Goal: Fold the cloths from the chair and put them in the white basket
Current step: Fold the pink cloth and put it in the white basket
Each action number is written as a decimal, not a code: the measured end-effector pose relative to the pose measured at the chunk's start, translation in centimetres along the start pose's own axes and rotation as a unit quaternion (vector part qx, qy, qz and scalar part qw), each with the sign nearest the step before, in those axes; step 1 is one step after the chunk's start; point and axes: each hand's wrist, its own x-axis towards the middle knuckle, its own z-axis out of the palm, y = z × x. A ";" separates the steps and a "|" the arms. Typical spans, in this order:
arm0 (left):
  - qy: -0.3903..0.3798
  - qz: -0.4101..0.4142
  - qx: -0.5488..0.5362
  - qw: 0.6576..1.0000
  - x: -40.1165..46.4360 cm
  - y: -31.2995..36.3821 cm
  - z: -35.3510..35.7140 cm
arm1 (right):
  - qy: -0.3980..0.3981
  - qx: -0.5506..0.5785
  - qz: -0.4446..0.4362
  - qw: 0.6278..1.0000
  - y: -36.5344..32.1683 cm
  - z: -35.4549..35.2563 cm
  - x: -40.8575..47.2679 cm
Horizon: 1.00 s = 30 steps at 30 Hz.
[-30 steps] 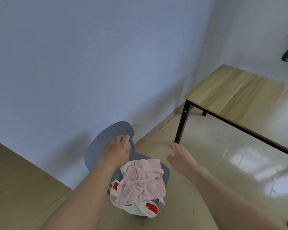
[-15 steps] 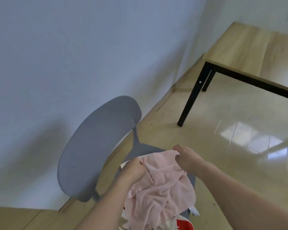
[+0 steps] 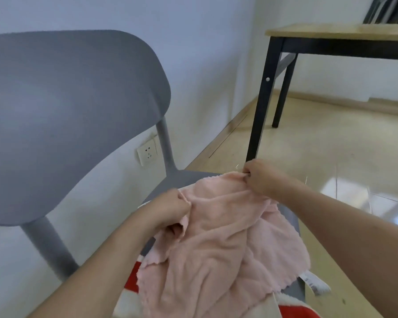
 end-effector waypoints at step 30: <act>0.170 0.404 -0.189 0.879 -33.1 -1.9 4.9 | 0.087 0.484 -0.109 0.864 -8.8 -11.9 -39.4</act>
